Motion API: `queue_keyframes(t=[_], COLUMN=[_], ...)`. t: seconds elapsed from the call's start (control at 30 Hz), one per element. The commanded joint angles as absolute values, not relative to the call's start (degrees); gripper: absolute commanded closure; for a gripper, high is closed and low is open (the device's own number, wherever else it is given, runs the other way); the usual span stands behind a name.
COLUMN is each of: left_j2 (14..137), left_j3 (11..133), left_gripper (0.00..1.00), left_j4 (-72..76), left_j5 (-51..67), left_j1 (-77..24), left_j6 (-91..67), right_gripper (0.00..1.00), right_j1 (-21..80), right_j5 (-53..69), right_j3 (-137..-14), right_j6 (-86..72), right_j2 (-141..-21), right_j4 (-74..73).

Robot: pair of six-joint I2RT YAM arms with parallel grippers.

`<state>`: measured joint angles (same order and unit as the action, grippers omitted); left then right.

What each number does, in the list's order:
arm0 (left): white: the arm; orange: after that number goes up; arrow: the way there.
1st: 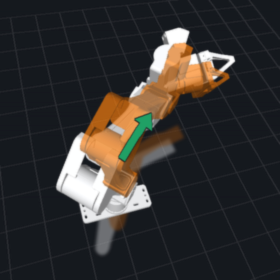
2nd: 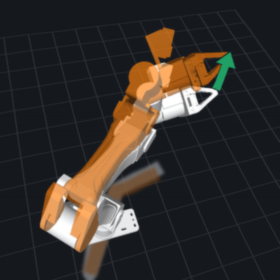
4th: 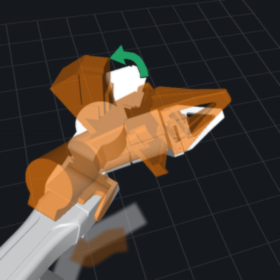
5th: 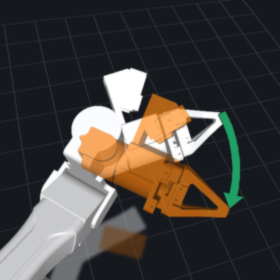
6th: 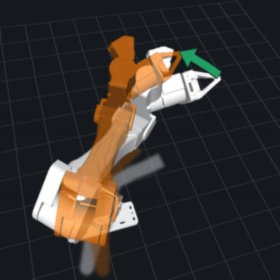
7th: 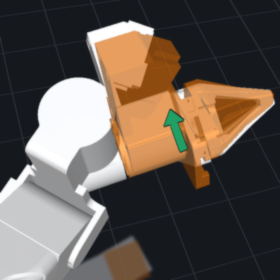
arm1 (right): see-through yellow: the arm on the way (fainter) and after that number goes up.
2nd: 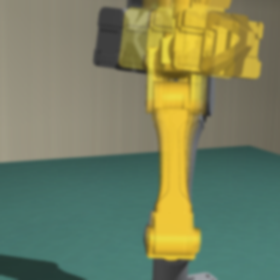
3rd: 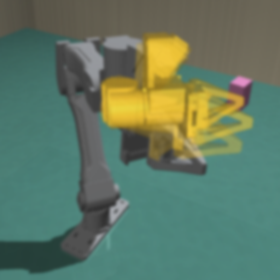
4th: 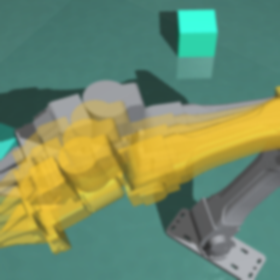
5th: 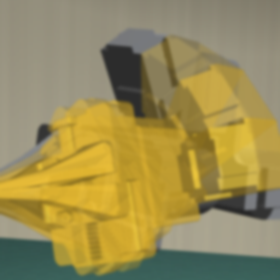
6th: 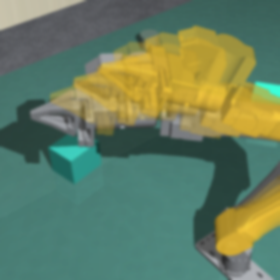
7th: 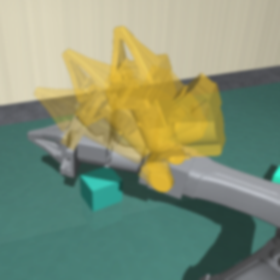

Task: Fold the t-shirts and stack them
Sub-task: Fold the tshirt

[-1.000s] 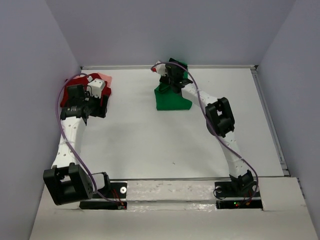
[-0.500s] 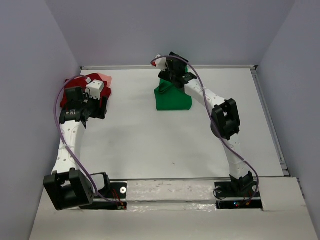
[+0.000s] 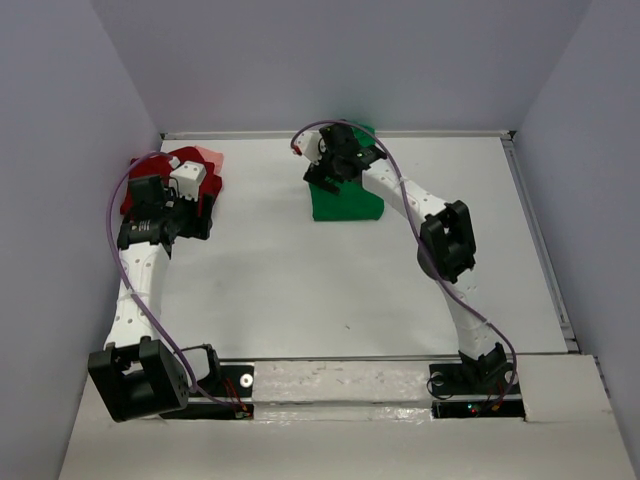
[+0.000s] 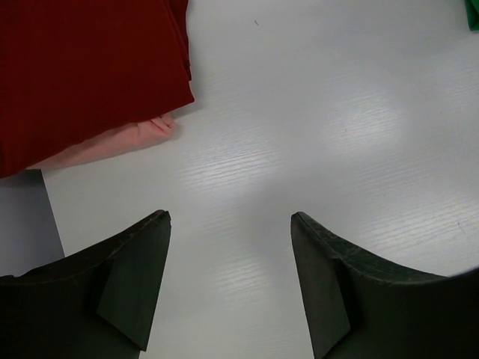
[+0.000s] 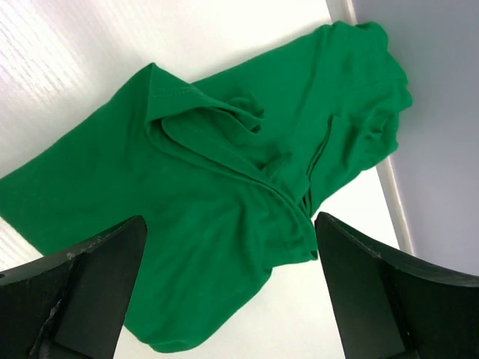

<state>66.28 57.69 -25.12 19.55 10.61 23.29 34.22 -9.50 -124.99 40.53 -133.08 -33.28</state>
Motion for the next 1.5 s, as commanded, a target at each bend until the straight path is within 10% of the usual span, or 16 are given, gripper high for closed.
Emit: queue_keyframes(t=[0.0,1.17,1.47], left_j2=[65.3,66.01,65.92], left_j3=[57.48,56.69,56.78], left_gripper=[0.24,0.22,0.22], left_j4=[-23.73,-23.64,-23.47], left_j5=[20.74,20.04,20.3], left_j1=[11.16,11.51,11.69], left_j6=[23.03,23.38,23.2], right_gripper=[0.0,0.0,0.0], right_j1=[34.45,34.98,34.98], right_j5=[-6.59,-6.94,-18.63], right_j3=[-128.58,-140.1,-127.1], right_j6=[38.94,41.13,45.61], right_j2=[-134.65,-147.04,-141.96], right_j4=[-35.77,-34.28,-7.31])
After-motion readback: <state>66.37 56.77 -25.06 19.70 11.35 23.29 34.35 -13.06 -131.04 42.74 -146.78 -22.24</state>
